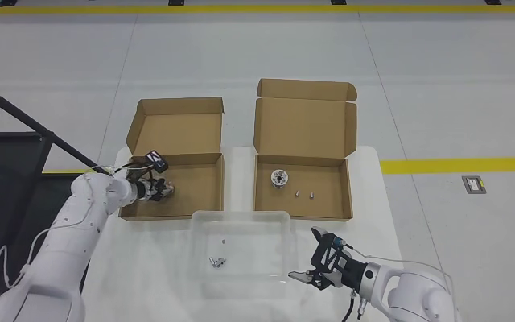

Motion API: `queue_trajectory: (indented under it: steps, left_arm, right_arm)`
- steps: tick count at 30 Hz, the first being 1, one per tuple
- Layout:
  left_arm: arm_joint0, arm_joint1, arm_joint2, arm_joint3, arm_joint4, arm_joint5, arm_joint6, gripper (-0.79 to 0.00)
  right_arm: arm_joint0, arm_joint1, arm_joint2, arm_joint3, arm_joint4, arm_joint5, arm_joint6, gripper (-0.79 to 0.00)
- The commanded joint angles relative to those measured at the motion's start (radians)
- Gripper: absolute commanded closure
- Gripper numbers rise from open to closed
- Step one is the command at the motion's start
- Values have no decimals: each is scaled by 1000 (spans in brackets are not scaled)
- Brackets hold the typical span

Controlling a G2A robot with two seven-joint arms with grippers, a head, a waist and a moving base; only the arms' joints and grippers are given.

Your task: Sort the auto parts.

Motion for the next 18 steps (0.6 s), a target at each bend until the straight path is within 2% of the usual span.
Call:
queue_trajectory:
  steps: [1,5,6,7,8,9,11,12,15,18]
  left_arm:
    - [-4,-7,5,17,0,-1,5,0]
    - [-11,-18,10,44,0,0,15,0]
    - [-11,-20,8,52,-9,-4,19,-71]
    - [-13,-22,7,58,-14,-9,22,-249]
    - [-16,-23,7,63,-13,-6,22,-360]
    - [-18,-24,7,66,-11,-6,23,-397]
    - [-22,-24,5,72,-14,-7,31,-625]
    - [-23,-24,5,74,-12,-8,33,-677]
    - [-28,-22,1,77,-8,-8,45,-733]
    - [-35,-16,-8,74,-12,-20,65,-751]
  right_arm:
    - [0,0,0,0,0,0,0,-785]
    - [0,0,0,0,0,0,0,-785]
    - [0,0,0,0,0,0,0,-785]
    - [0,0,0,0,0,0,0,-785]
    - [0,0,0,0,0,0,0,-785]
    - [0,0,0,0,0,0,0,-785]
    - [0,0,0,0,0,0,0,-785]
    - [0,0,0,0,0,0,0,-785]
    - [0,0,0,0,0,0,0,-785]
    - [0,0,0,0,0,0,0,-785]
